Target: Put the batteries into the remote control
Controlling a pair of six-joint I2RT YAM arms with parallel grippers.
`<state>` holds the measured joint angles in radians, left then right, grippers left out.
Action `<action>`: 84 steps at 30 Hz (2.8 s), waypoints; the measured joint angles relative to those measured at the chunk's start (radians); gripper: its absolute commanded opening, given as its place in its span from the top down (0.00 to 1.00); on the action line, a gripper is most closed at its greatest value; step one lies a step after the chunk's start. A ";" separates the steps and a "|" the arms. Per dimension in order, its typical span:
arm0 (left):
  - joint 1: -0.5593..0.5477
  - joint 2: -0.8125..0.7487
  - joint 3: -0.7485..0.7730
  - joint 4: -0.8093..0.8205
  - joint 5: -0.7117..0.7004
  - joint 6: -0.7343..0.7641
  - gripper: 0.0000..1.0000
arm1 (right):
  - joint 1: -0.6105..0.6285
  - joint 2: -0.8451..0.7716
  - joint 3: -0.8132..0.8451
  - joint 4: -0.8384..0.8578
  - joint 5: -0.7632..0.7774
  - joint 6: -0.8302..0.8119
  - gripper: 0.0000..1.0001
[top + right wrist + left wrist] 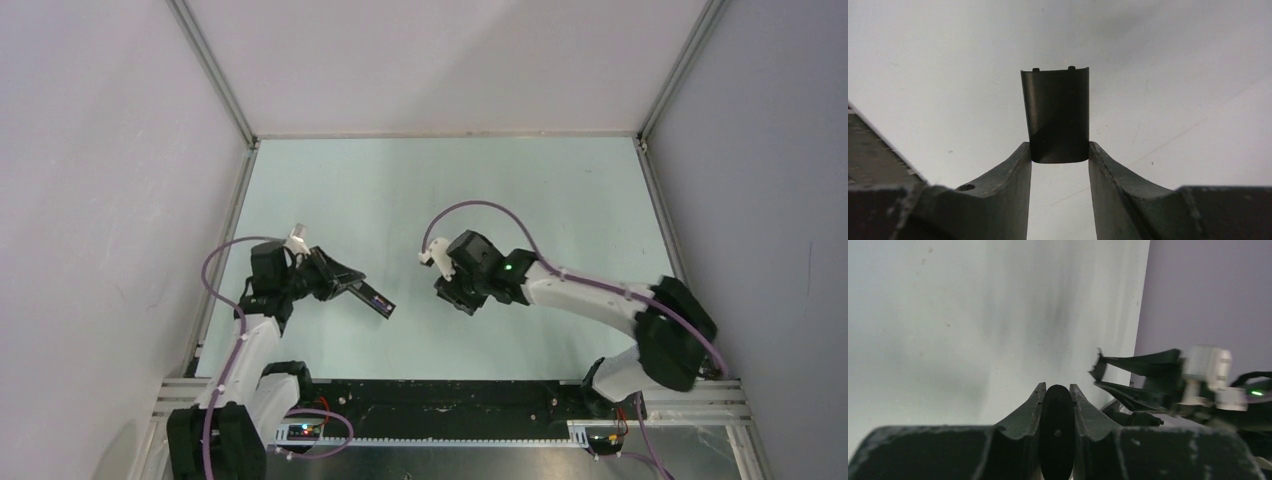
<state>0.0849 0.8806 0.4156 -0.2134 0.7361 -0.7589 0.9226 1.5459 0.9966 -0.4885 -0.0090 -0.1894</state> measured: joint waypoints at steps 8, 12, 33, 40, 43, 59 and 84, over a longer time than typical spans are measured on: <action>-0.052 -0.097 -0.001 0.175 0.047 -0.053 1.00 | 0.114 -0.339 0.002 0.010 -0.024 0.229 0.73; -0.061 -0.143 -0.001 0.238 0.073 -0.076 1.00 | 0.220 -0.376 0.035 0.005 0.033 0.354 0.74; -0.201 -0.293 -0.001 0.285 0.110 -0.096 1.00 | 0.434 -0.128 0.309 -0.151 0.365 0.423 0.73; -0.220 -0.291 -0.001 0.287 0.110 -0.093 1.00 | 0.460 -0.050 0.387 -0.187 0.383 0.420 0.73; -0.220 -0.291 -0.001 0.287 0.110 -0.088 1.00 | 0.464 -0.030 0.399 -0.207 0.397 0.420 0.73; -0.220 -0.291 -0.001 0.287 0.110 -0.078 1.00 | 0.468 0.006 0.435 -0.259 0.450 0.422 0.73; -0.229 -0.285 -0.001 0.287 0.110 -0.074 1.00 | 0.454 0.046 0.455 -0.254 0.443 0.424 0.73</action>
<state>-0.1440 0.5957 0.4145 0.0734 0.8459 -0.8326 1.3769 1.5917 1.4517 -0.7425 0.4335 0.2344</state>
